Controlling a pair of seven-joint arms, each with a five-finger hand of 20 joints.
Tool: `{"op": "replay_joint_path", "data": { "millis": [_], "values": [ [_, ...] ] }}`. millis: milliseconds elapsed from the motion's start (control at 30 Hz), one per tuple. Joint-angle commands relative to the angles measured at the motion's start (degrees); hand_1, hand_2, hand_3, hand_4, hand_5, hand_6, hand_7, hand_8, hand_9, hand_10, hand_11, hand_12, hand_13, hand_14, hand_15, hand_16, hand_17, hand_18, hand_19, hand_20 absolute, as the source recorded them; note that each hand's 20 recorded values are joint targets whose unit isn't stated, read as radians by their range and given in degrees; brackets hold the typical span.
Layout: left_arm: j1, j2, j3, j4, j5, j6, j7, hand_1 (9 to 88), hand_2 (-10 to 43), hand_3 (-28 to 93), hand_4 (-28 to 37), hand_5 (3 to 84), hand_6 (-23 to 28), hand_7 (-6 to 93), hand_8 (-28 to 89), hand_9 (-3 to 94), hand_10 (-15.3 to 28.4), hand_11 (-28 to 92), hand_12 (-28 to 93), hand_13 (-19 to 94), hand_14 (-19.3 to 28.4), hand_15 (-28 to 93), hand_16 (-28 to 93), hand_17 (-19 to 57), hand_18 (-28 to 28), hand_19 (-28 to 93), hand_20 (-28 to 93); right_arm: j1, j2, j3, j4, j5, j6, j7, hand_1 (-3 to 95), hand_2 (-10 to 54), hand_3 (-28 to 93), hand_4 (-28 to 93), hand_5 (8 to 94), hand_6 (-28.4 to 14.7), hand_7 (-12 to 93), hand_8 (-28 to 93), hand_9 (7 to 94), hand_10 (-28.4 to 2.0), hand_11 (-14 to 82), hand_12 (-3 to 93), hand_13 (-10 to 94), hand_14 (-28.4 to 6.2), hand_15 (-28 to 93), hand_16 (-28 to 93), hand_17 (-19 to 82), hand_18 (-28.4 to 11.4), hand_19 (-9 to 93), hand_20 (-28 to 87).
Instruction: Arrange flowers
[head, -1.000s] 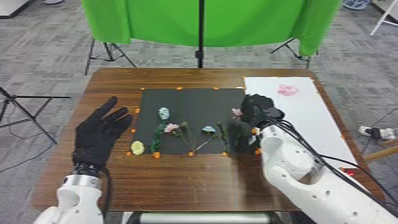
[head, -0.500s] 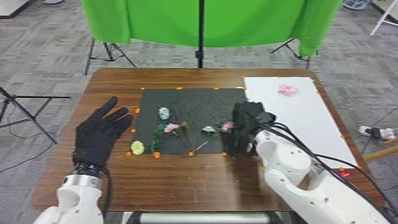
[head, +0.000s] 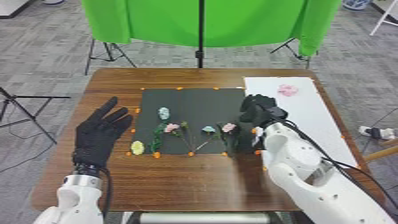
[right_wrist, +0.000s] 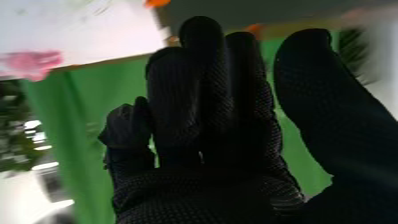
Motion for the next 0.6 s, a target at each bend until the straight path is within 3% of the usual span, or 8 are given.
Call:
{"op": "replay_joint_path", "data": {
  "millis": [33,233,367,600],
  "values": [
    [0.02,-0.39,0.51,0.19,0.09,0.04,-0.56,25.5,7.9,79,-23.6,38.6,9.7,14.0,-10,37.3,21.0,28,11,28,28.4,56,-9,-7.7,27.3,59,13,16.46,3.38,-7.57,11.18,4.30,8.59,6.61,38.0,-9.5,83,-28,62.0,-1.1,16,-12,65.5,-14.8,30.0,15.1,57,-12.6,75,11,23,-22.5,91,54],
    [-0.52,-0.54,0.63,0.38,0.34,-0.32,-0.86,25.5,7.9,79,-23.5,38.6,9.7,14.0,-10,37.3,21.0,28,11,28,28.4,56,-9,-7.6,27.2,59,13,26.98,3.49,-17.01,21.74,6.48,10.56,11.89,36.8,-9.5,84,-28,57.5,-1.5,16,-13,57.1,-17.2,22.6,13.7,52,-14.1,73,9,22,-22.4,90,53],
    [-0.73,-0.44,0.75,0.36,0.29,-0.38,-1.00,25.5,8.0,79,-23.6,38.6,9.7,14.0,-10,37.3,21.0,28,11,28,28.4,56,-9,-7.6,27.3,59,13,30.08,3.63,-21.27,25.72,7.48,12.22,15.12,36.2,-9.5,84,-28,55.1,-2.0,16,-13,53.3,-18.0,20.8,13.8,48,-15.0,73,8,22,-22.2,90,53],
    [-1.37,-0.99,0.46,0.55,0.90,-1.21,-2.21,25.5,8.0,79,-23.5,38.5,9.7,14.0,-10,37.2,21.0,27,11,28,28.4,56,-9,-7.6,27.4,59,13,30.39,1.81,-21.30,29.88,9.45,7.72,17.89,35.9,-9.5,85,-28,53.6,-2.4,15,-13,51.4,-18.7,20.1,13.8,46,-15.5,74,6,22,-22.0,91,51]
  ]
}}
